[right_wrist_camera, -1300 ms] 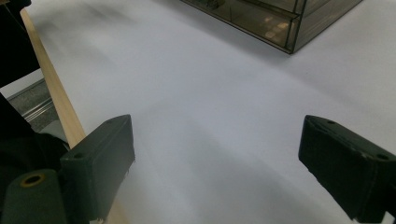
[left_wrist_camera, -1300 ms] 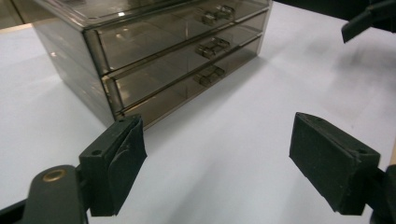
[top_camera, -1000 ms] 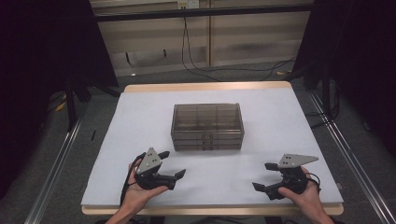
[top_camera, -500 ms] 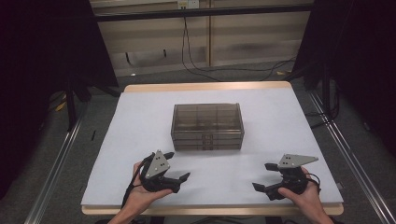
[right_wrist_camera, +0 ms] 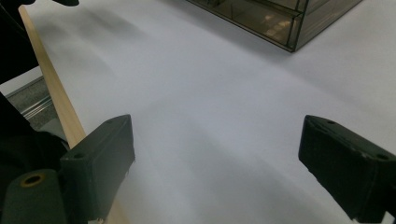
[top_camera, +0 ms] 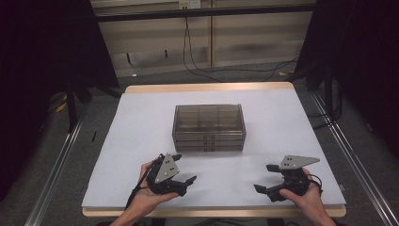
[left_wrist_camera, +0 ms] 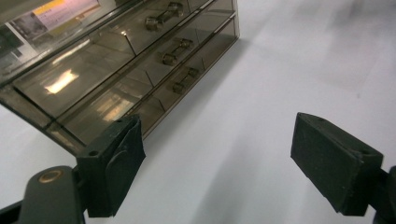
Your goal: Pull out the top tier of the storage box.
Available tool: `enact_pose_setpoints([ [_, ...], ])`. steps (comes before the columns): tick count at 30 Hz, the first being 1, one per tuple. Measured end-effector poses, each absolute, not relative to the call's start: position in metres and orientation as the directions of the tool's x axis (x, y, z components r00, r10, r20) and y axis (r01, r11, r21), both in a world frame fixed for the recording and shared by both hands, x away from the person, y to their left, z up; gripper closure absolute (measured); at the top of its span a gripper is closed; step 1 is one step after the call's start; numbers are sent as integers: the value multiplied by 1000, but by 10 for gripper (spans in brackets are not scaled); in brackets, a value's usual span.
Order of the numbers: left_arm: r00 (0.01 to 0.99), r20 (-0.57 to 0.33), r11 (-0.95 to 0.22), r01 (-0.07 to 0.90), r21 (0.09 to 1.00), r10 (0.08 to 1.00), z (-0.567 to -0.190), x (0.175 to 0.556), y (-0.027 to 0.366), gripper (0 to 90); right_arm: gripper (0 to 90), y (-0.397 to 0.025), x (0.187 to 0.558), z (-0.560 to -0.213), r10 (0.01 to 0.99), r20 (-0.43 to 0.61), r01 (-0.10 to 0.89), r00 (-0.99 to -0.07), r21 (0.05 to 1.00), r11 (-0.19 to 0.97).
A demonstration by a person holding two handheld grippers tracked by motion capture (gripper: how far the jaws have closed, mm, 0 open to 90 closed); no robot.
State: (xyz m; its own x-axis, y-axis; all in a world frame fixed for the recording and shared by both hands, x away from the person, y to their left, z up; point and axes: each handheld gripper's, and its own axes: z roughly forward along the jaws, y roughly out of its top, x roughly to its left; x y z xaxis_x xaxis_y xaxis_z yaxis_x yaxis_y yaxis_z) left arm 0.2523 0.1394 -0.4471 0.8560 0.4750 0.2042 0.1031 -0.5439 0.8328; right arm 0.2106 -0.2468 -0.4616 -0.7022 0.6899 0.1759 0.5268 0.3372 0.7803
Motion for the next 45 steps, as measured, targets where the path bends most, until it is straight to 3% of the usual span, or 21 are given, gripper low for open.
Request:
enact_pose_setpoints([
  [10,832,346,-611,-11,791,433,-441,250,125,215,106,-246,212,-462,690,174,527,-702,779,340],
  [31,807,457,-667,-108,737,374,-439,254,104,284,106,-246,212,-462,692,175,529,-701,778,339],
  [45,765,567,-737,-188,650,305,-445,259,90,300,106,-246,213,-462,692,176,530,-701,778,339],
])
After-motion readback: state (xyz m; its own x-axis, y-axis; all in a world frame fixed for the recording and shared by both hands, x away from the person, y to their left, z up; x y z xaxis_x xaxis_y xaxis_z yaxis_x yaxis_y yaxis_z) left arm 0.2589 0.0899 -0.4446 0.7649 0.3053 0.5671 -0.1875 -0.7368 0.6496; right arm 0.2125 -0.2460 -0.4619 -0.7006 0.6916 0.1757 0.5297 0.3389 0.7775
